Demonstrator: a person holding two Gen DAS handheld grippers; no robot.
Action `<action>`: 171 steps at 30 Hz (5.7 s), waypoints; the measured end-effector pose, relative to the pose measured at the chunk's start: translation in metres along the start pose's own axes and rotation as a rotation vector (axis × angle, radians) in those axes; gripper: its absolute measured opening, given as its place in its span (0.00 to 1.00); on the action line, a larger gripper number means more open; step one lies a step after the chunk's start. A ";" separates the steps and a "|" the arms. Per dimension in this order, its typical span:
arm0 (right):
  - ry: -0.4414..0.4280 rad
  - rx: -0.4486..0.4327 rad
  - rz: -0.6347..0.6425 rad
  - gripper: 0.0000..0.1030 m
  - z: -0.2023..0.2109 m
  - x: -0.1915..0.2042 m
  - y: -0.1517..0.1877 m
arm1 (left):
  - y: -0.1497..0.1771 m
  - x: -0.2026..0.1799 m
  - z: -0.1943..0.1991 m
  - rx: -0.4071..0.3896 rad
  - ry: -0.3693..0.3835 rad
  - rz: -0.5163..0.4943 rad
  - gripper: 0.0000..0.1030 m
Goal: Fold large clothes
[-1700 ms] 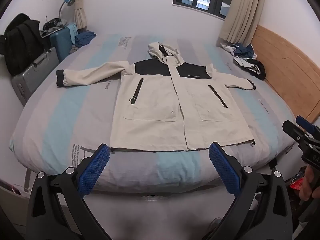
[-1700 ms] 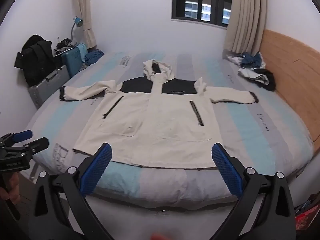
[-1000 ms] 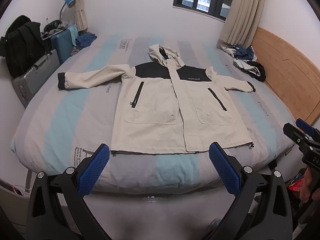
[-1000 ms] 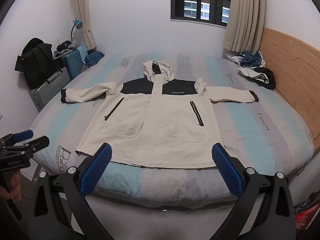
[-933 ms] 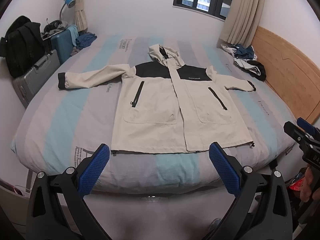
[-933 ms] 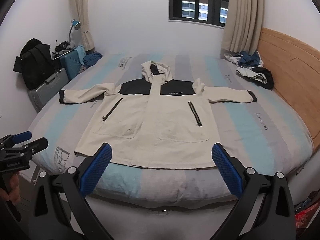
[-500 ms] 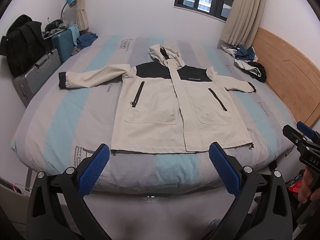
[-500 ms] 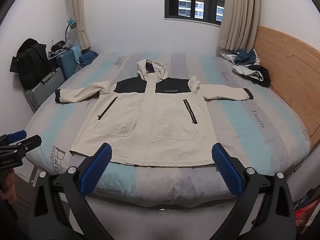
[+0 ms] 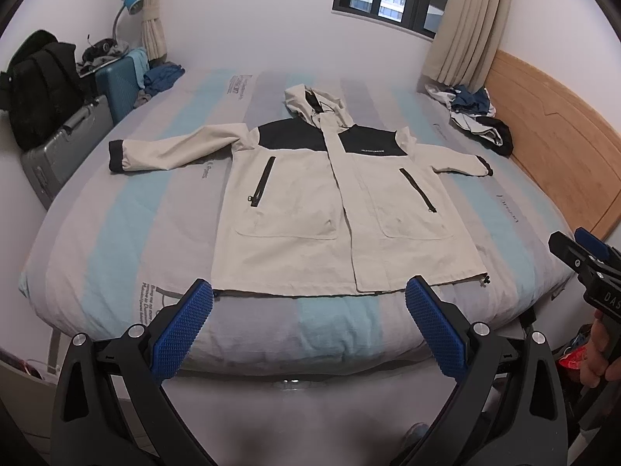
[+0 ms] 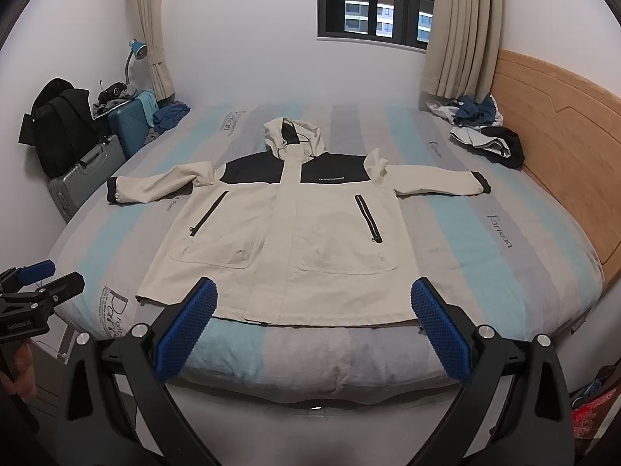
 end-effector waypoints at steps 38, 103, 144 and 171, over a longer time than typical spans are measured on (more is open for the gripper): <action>0.025 -0.025 -0.038 0.93 -0.015 0.029 -0.069 | -0.077 0.030 -0.029 0.031 0.066 0.005 0.94; 0.102 0.379 0.119 0.93 -0.634 -0.070 -0.050 | -0.108 0.514 -0.435 0.170 -0.653 0.344 0.46; 0.259 0.345 -0.024 0.93 -0.559 -0.365 -0.023 | -0.126 -0.261 -0.665 0.192 -0.076 -0.229 0.47; 0.312 0.389 -0.334 0.92 -0.585 -0.585 0.000 | -0.105 -0.390 -0.668 0.231 0.309 -0.197 0.94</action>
Point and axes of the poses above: each gripper's, at about its wrist camera, not at the fingertips, and z roughly against the way its jaws point, x to its left, y to its underside, the point moved 9 cm from there along -z, roughly the way its jaws point, and after that the axes turned 15 degrees about -x, right-handed, at the moved point
